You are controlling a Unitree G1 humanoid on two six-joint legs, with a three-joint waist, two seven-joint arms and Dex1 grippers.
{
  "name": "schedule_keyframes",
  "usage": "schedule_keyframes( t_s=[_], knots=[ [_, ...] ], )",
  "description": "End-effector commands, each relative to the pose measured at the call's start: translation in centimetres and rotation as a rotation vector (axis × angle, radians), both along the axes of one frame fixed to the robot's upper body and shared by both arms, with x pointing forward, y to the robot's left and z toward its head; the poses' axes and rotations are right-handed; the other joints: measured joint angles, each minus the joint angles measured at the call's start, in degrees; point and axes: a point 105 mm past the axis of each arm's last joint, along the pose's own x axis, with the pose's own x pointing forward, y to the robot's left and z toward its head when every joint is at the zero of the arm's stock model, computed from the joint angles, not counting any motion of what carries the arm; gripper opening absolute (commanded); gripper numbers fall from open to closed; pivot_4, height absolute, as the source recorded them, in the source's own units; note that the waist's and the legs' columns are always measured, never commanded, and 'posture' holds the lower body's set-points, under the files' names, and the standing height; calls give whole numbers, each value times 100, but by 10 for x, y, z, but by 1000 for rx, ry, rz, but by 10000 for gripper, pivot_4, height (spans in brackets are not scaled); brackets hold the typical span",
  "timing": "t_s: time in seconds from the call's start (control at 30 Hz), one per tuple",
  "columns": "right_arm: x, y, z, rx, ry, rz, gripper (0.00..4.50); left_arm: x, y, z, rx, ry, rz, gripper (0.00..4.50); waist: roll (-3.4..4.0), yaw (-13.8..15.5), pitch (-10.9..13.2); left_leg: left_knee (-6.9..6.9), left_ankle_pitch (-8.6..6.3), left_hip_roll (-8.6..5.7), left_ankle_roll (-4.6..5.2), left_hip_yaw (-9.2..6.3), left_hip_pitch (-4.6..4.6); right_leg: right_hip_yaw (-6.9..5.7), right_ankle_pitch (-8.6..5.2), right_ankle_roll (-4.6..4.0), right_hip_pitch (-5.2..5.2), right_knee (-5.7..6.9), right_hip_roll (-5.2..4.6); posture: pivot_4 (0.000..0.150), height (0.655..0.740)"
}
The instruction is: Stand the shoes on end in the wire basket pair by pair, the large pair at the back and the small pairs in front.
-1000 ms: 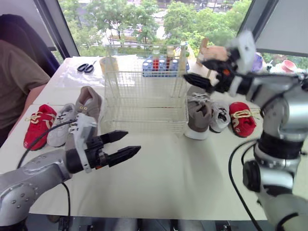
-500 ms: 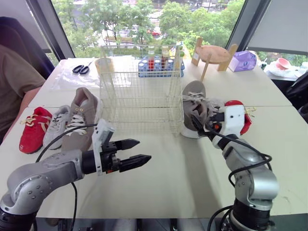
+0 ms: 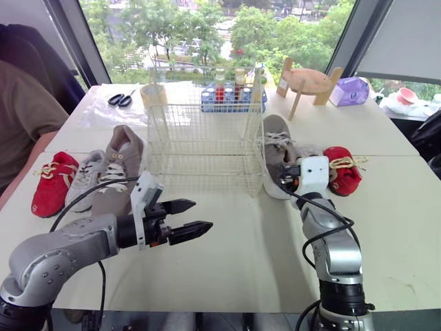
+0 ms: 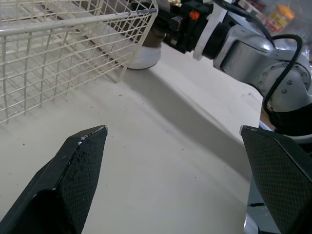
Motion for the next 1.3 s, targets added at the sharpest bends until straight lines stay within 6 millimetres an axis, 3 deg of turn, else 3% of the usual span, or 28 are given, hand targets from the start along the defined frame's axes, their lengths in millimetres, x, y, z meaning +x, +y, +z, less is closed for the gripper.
schedule_keyframes(
  t_s=[0.03, 0.1, 0.17, 0.2, 0.3, 0.4, 0.53, 0.6, 0.67, 0.87, 0.97, 1.07, 1.3],
  knots=[
    [-4, -13, -26, 13, 102, -60, 2103, -1, -2, 4, 5, -23, -17, 45000, 0, 13, 0, -4, -1, 0, 1, -1, 16, -1, -2, 1, 16, -5, -1, 1500, 7400],
    [-6, -16, -25, 37, 102, -81, 2075, 0, -3, 7, -4, -26, -21, 45000, -1, 22, -1, -8, -2, 0, 2, -7, 25, -6, -11, -8, 27, -10, -2, 1500, 7400],
    [-5, -19, -6, 57, 32, -91, 2075, 2, -2, 12, -28, -28, -23, 45000, 0, 45, 0, -8, -2, 0, 2, -8, 25, -7, -11, -8, 28, -11, -3, 1500, 7400],
    [-4, -22, 11, 65, -27, -100, 2075, 3, -1, 16, -51, -29, -21, 45000, 0, 58, 0, -8, -2, 0, 2, -8, 24, -7, -11, -8, 27, -11, -3, 1500, 7400],
    [1, -37, 98, 90, -303, -112, 2075, 12, 7, 41, -166, -31, -10, 45000, 34, 95, 31, -4, -2, -2, 2, -6, 18, -6, -11, -8, 21, -10, -5, 1500, 7400],
    [-5, -43, 168, 82, -505, -69, 2075, 15, 17, 70, -296, -26, -44, 45000, 55, 96, 44, 2, 10, -12, 13, -1, -32, -3, -8, -4, -34, 8, -14, 1500, 7400],
    [-21, -53, 231, 19, -693, -31, 2075, 33, 36, 110, -416, -96, 16, 45000, 49, 91, 40, -14, 15, -12, 7, -4, -76, -10, 5, 21, -93, 23, -7, 1500, 7400],
    [-32, -46, 257, -54, -773, 70, 2075, 42, 48, 134, -477, -143, 55, 45000, 47, 80, 39, -19, 14, -12, 8, -7, -74, -11, 4, 22, -91, 20, 1, 1500, 7400],
    [-45, -26, 280, -174, -858, 249, 2075, 50, 62, 161, -550, -195, 91, 45000, 46, 53, 40, -15, 14, -13, 9, 0, -77, -9, 3, 23, -90, 13, 0, 1500, 7400],
    [-72, 10, 302, -418, -853, 700, 2075, 66, 99, 217, -643, -290, 145, 45000, 43, -51, 44, -10, 12, -12, 12, 6, -69, -7, 4, 26, -84, 18, -2, 1500, 7400],
    [-78, 23, 299, -542, -796, 872, 2075, 72, 111, 234, -630, -310, 147, 45000, 34, -45, 48, -12, 12, -13, 12, 5, -72, -10, 4, 26, -85, 14, 6, 1500, 7400],
    [-76, 27, 293, -623, -759, 934, 2075, 75, 115, 241, -606, -316, 136, 45000, 31, -39, 48, -8, 12, -13, 12, 6, -72, -9, 3, 27, -82, 14, 2, 1500, 7400],
    [-76, 46, 289, -743, -778, 1073, 2075, 82, 96, 249, -495, -300, 20, 45000, 14, -29, 59, -4, 13, -17, 10, 6, -78, -10, 5, 33, -87, 17, -5, 1500, 7400]
  ],
)
